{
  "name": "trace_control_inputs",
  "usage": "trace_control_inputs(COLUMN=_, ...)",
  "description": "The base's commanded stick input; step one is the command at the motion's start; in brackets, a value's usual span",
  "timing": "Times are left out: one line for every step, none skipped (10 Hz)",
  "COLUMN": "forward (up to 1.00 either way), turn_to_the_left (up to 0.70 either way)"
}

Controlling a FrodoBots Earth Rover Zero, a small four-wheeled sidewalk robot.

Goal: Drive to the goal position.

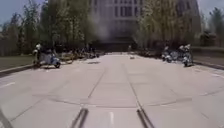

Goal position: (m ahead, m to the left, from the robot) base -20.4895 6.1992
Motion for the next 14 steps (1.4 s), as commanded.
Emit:
trace_control_inputs(forward=0.00, turn_to_the_left=1.00)
trace_control_inputs(forward=0.00, turn_to_the_left=1.00)
trace_control_inputs(forward=0.00, turn_to_the_left=1.00)
trace_control_inputs(forward=0.00, turn_to_the_left=1.00)
trace_control_inputs(forward=0.00, turn_to_the_left=1.00)
trace_control_inputs(forward=0.00, turn_to_the_left=1.00)
trace_control_inputs(forward=0.00, turn_to_the_left=1.00)
trace_control_inputs(forward=0.00, turn_to_the_left=1.00)
trace_control_inputs(forward=0.00, turn_to_the_left=1.00)
trace_control_inputs(forward=0.00, turn_to_the_left=1.00)
trace_control_inputs(forward=0.00, turn_to_the_left=1.00)
trace_control_inputs(forward=0.00, turn_to_the_left=1.00)
trace_control_inputs(forward=0.00, turn_to_the_left=1.00)
trace_control_inputs(forward=0.00, turn_to_the_left=1.00)
